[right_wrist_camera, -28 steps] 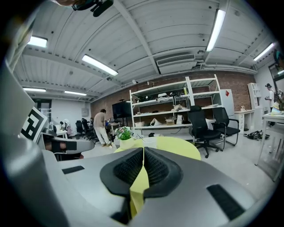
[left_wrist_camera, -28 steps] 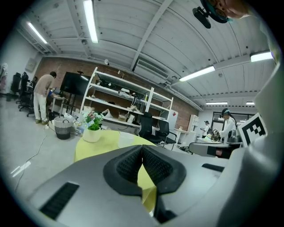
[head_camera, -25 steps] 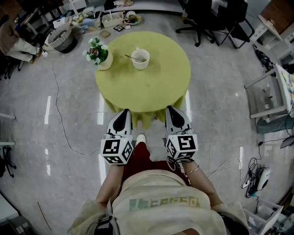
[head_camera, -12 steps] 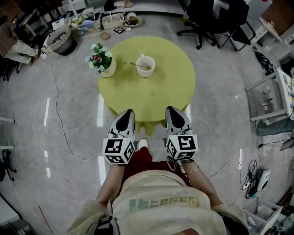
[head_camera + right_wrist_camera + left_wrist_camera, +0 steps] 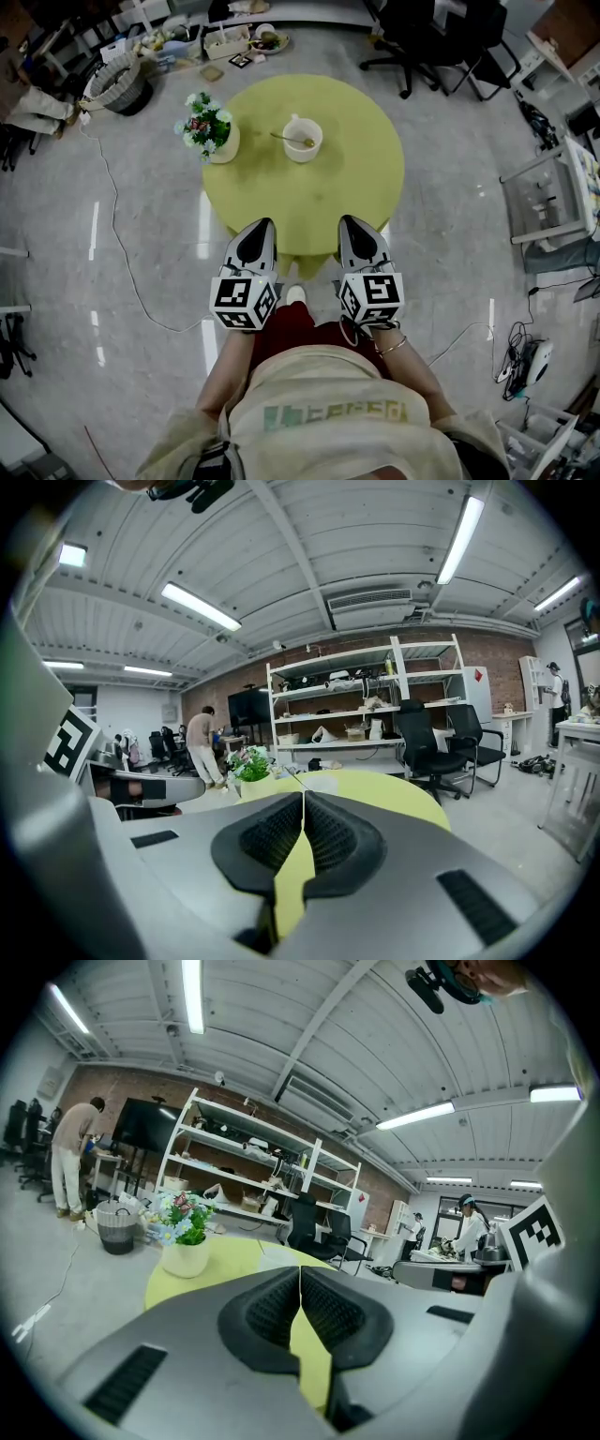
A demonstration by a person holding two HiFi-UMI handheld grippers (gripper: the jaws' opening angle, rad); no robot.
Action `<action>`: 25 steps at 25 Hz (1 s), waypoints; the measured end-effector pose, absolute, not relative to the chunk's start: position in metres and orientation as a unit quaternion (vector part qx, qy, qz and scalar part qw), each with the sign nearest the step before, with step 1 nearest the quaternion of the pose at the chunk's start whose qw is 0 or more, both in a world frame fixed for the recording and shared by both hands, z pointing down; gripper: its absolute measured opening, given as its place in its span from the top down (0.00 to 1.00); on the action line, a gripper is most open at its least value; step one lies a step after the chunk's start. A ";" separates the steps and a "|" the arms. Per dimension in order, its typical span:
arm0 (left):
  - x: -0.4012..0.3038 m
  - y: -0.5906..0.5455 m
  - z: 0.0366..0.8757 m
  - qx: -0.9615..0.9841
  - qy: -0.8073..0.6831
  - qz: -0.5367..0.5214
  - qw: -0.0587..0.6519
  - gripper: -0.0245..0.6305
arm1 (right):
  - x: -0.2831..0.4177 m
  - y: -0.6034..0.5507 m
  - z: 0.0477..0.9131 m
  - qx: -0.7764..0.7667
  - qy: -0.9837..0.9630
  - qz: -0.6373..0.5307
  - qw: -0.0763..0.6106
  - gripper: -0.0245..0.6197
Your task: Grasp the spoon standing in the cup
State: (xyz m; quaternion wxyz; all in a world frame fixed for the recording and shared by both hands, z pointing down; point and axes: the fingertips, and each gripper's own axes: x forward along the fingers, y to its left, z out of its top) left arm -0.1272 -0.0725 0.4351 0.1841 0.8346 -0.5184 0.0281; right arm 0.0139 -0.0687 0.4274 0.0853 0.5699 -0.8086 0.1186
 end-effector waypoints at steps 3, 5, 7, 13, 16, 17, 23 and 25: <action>-0.127 -0.076 0.437 0.837 -0.515 0.032 0.181 0.93 | 0.011 -0.071 0.431 0.571 -0.808 0.119 0.083 0.90; -0.128 -0.079 0.436 0.839 -0.513 0.035 0.178 0.93 | 0.010 -0.073 0.430 0.575 -0.806 0.117 0.077 0.90; -0.128 -0.081 0.435 0.840 -0.512 0.036 0.177 0.92 | 0.010 -0.075 0.425 0.580 -0.803 0.118 0.070 0.90; -0.127 -0.088 0.432 0.839 -0.513 0.042 0.176 0.92 | 0.015 -0.080 0.419 0.586 -0.798 0.122 0.066 0.90; -0.126 -0.095 0.437 0.837 -0.516 0.045 0.178 0.92 | 0.016 -0.086 0.423 0.586 -0.798 0.125 0.067 0.90; -0.126 -0.098 0.438 0.836 -0.516 0.047 0.178 0.92 | 0.017 -0.089 0.424 0.586 -0.798 0.126 0.067 0.90; -0.123 -0.129 0.440 0.829 -0.528 0.052 0.173 0.92 | 0.025 -0.116 0.428 0.582 -0.800 0.130 0.068 0.90; -0.121 -0.140 0.439 0.827 -0.532 0.051 0.172 0.92 | 0.027 -0.126 0.430 0.580 -0.801 0.131 0.070 0.90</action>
